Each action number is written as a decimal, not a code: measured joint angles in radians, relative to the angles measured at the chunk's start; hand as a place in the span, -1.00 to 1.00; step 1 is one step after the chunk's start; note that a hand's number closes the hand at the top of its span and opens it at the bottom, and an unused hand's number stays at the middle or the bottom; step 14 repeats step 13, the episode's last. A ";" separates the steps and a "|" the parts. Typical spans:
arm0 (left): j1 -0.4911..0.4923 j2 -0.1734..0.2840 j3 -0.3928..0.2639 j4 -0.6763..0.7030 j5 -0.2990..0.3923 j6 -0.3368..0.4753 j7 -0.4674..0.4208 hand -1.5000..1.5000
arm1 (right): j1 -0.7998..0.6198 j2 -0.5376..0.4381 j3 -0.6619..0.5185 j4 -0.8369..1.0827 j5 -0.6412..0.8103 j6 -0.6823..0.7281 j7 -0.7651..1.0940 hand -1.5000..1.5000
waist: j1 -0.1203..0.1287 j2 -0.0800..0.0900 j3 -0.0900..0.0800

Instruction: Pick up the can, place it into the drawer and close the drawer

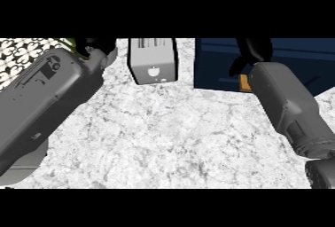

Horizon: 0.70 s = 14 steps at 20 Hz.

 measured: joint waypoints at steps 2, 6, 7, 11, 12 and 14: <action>0.008 0.003 0.001 -0.009 -0.001 -0.003 0.002 -1.00 | -0.010 -0.001 -0.029 0.011 -0.034 0.034 -0.054 -1.00 | 0.000 0.003 0.002; 0.011 0.010 0.002 -0.022 -0.002 -0.003 0.015 -1.00 | -0.021 0.003 -0.127 0.017 -0.139 0.101 -0.156 -1.00 | -0.007 0.002 0.003; 0.018 0.010 0.000 -0.027 -0.005 -0.001 0.013 -1.00 | -0.025 0.005 -0.158 0.017 -0.171 0.122 -0.176 -1.00 | -0.009 0.000 0.003; 0.040 0.017 -0.005 -0.056 -0.011 0.006 0.017 -1.00 | -0.031 0.011 -0.272 0.014 -0.292 0.186 -0.244 -1.00 | -0.008 -0.006 0.003; 0.037 0.019 -0.006 -0.061 -0.013 0.013 0.023 -1.00 | -0.032 0.014 -0.291 0.012 -0.312 0.195 -0.260 -1.00 | -0.009 -0.006 0.003; 0.038 0.020 -0.004 -0.064 -0.012 0.016 0.029 -1.00 | -0.036 0.017 -0.308 0.012 -0.330 0.206 -0.273 -1.00 | -0.012 -0.006 0.002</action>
